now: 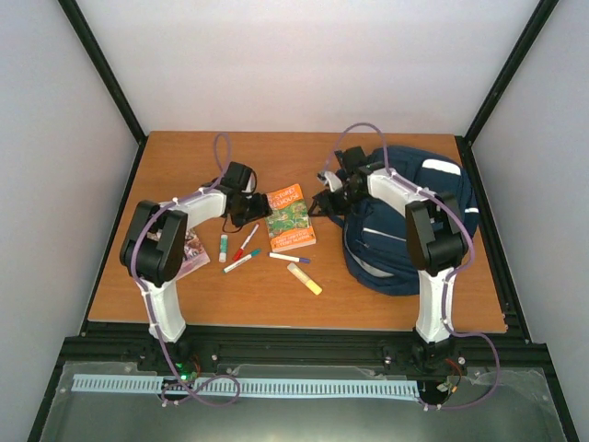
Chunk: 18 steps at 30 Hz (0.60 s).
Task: Pack the student bag
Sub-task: Pick up the book from the center of the board.
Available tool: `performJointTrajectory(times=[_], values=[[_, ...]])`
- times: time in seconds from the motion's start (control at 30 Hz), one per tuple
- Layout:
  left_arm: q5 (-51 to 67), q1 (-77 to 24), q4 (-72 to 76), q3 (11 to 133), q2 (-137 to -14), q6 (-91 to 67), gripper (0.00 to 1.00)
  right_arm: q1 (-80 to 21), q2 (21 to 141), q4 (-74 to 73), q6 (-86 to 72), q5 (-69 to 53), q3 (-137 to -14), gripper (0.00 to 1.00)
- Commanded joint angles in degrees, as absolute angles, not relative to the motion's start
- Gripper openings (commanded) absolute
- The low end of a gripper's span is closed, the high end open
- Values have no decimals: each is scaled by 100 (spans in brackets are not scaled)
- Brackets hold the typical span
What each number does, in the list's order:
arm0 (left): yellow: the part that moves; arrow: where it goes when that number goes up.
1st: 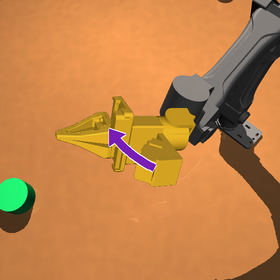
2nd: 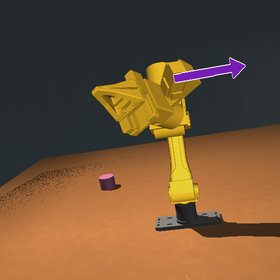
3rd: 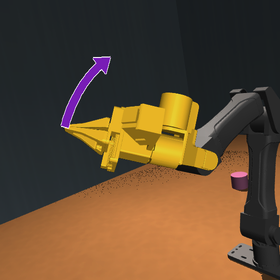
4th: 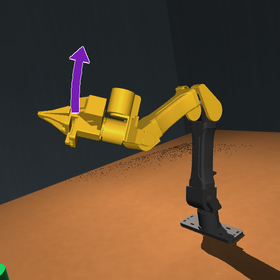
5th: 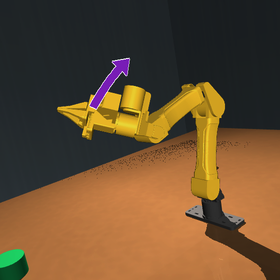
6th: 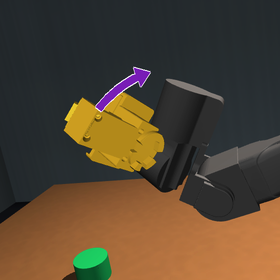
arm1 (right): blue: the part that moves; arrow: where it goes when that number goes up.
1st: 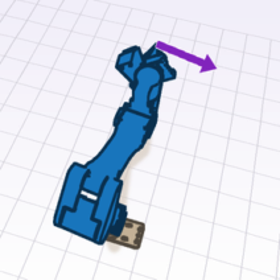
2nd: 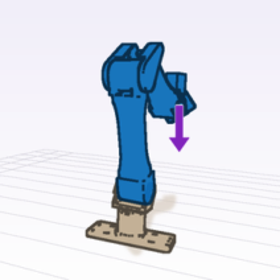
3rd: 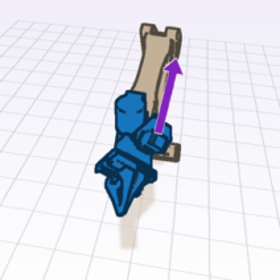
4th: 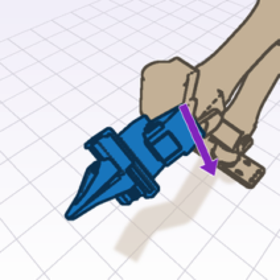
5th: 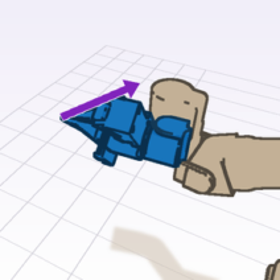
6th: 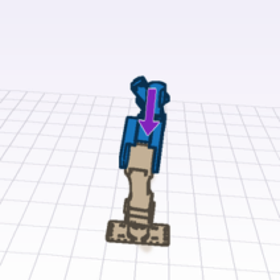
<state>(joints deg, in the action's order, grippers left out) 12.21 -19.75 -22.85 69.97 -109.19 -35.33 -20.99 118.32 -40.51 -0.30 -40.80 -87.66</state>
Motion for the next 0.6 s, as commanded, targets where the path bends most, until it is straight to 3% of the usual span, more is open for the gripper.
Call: performJointTrajectory(times=[0.0,0.57], values=[[1268,-2008,-2460,7192,-10484,-3463,73,-2138,11695,-4306,153,-3706,-9486,49],[1773,-2004,-1480,6691,-10662,-3712,80,-2398,13240,-4886,247,-3748,-10705,48]])
